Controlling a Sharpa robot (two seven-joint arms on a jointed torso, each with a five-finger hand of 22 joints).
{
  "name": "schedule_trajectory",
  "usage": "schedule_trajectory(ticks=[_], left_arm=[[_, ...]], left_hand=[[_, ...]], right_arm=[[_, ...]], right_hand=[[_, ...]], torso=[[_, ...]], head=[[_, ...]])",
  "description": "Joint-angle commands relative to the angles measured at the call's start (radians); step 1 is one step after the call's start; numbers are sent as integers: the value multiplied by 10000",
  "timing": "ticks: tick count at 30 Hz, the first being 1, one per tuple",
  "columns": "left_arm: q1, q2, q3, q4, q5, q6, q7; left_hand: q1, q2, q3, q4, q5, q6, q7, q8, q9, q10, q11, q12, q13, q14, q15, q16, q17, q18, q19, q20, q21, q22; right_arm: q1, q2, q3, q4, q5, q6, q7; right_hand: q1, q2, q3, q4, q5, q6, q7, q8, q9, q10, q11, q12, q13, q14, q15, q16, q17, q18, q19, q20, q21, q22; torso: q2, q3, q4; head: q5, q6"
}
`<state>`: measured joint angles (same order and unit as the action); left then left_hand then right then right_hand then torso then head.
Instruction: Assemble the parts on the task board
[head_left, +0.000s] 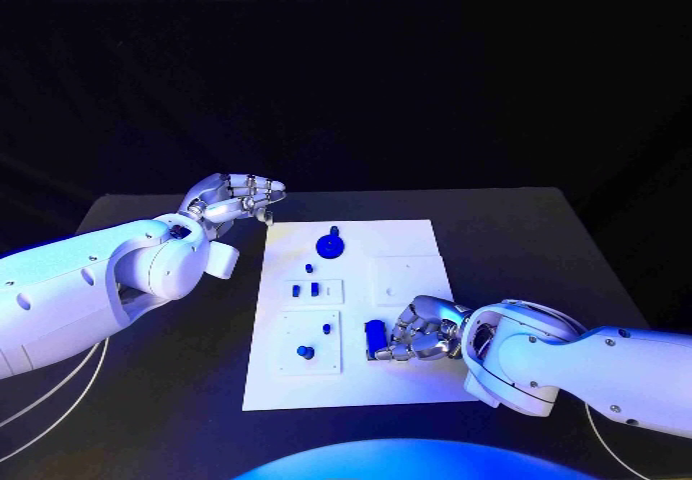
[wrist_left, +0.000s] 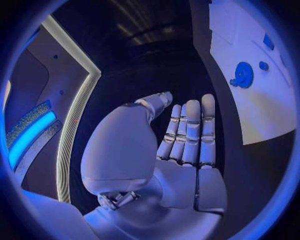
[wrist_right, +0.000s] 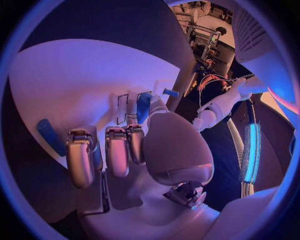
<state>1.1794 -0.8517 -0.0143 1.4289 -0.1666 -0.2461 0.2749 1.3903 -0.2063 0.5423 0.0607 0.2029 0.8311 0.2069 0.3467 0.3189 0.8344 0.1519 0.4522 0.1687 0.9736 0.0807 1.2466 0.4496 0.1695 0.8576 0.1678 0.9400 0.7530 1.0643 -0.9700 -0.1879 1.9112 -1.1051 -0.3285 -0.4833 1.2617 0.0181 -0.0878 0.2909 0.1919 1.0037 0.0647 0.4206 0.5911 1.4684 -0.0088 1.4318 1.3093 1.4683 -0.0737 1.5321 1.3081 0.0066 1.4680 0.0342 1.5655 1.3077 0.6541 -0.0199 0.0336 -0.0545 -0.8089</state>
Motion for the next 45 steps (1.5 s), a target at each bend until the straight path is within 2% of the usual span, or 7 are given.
schedule_trajectory(ticks=[1, 7, 11, 19, 26, 34, 45], left_arm=[[5, 3, 7, 20, -39, 159, 37], [5, -8, 7, 21, -50, 167, 32], [5, -12, 7, 22, -57, 170, 31], [5, -25, 7, 23, -71, 165, 28], [5, -31, 7, 28, -78, 159, 33], [5, -28, 6, 31, -80, 122, 102], [4, -32, 6, 82, -78, 111, 204]], left_hand=[[-39, 42, -40, 22, -10, -49, 2, 52, 14, -79, 5, 20, -10, -37, -8, 59, -12, 142, -14, 75, -67, -16], [-39, 42, -40, 22, -10, -49, 2, 52, 14, -79, 5, 20, -10, -37, -8, 59, -12, 142, -14, 75, -67, -16], [-39, 42, -40, 22, -10, -49, 2, 52, 14, -79, 5, 20, -10, -37, -8, 59, -12, 142, -14, 75, -67, -16], [-37, 48, -41, 26, -10, -59, 5, 60, 15, -96, 9, 33, -10, -41, -4, 63, -15, 141, -14, 78, -68, -17], [-37, 48, -41, 26, -10, -59, 5, 60, 15, -96, 9, 33, -10, -41, -4, 63, -15, 141, -14, 78, -68, -17], [-37, 48, -41, 26, -10, -59, 5, 60, 15, -96, 9, 33, -10, -41, -4, 63, -15, 141, -14, 78, -68, -17], [-22, 48, -41, 18, -11, -67, 5, 73, 17, -113, 11, 50, -10, -47, -1, 69, -18, 141, -14, 80, -70, -18]], right_arm=[[1, -17, 8, -74, -99, -13, -45], [5, -65, 8, -81, -56, 299, 38], [6, -96, 8, -72, -40, 342, 90], [7, -297, 7, 38, -74, 289, 206], [31, -630, 9, 147, -264, -30, 271], [322, -1329, 18, 205, -506, -312, 390], [512, -2347, 16, 75, -1380, -399, 486]], right_hand=[[-138, 119, -40, 12, 42, 29, -35, -69, -14, 326, -51, -54, 1540, 802, -47, -5, 1449, -66, 1028, -56, 53, 2631], [-58, -412, -309, -44, -34, 45, -34, -101, -16, 322, -48, -74, 1541, 799, -44, -13, 1435, -66, 1028, -51, 53, 2631], [47, -614, -371, -55, -115, 44, -28, -114, -14, 306, -43, -106, 1525, 795, -40, -20, 1420, -66, 1028, -49, 53, 2631], [169, -1287, -303, 8, -695, 69, -6, -127, 10, 286, -19, -148, 1520, 795, -20, -21, 1435, -66, 1028, -31, 53, 2631], [146, -1284, -183, 12, -772, 82, -8, -124, 19, 300, -22, -123, 1542, 796, -19, -20, 1439, -66, 1028, -30, 53, 2631], [196, -1099, 17, -15, -498, 14, 7, -190, 2, 327, -14, -73, 1588, 801, -16, -15, 1459, -66, 1028, -29, 53, 2631], [510, -1101, 135, -60, -351, -143, 76, -363, -68, 295, 39, -134, 1560, 802, 24, -13, 1470, -66, 1028, -4, 53, 2631]], torso=[[2, -5, 3], [1, -8, -5], [-1, -7, -5], [0, -5, -8], [0, 2, -10], [-8, -7, -22], [-4, -3, -32]], head=[[16, -8], [30, -14], [39, -22], [40, -40], [40, -36], [6, -21], [-220, -49]])
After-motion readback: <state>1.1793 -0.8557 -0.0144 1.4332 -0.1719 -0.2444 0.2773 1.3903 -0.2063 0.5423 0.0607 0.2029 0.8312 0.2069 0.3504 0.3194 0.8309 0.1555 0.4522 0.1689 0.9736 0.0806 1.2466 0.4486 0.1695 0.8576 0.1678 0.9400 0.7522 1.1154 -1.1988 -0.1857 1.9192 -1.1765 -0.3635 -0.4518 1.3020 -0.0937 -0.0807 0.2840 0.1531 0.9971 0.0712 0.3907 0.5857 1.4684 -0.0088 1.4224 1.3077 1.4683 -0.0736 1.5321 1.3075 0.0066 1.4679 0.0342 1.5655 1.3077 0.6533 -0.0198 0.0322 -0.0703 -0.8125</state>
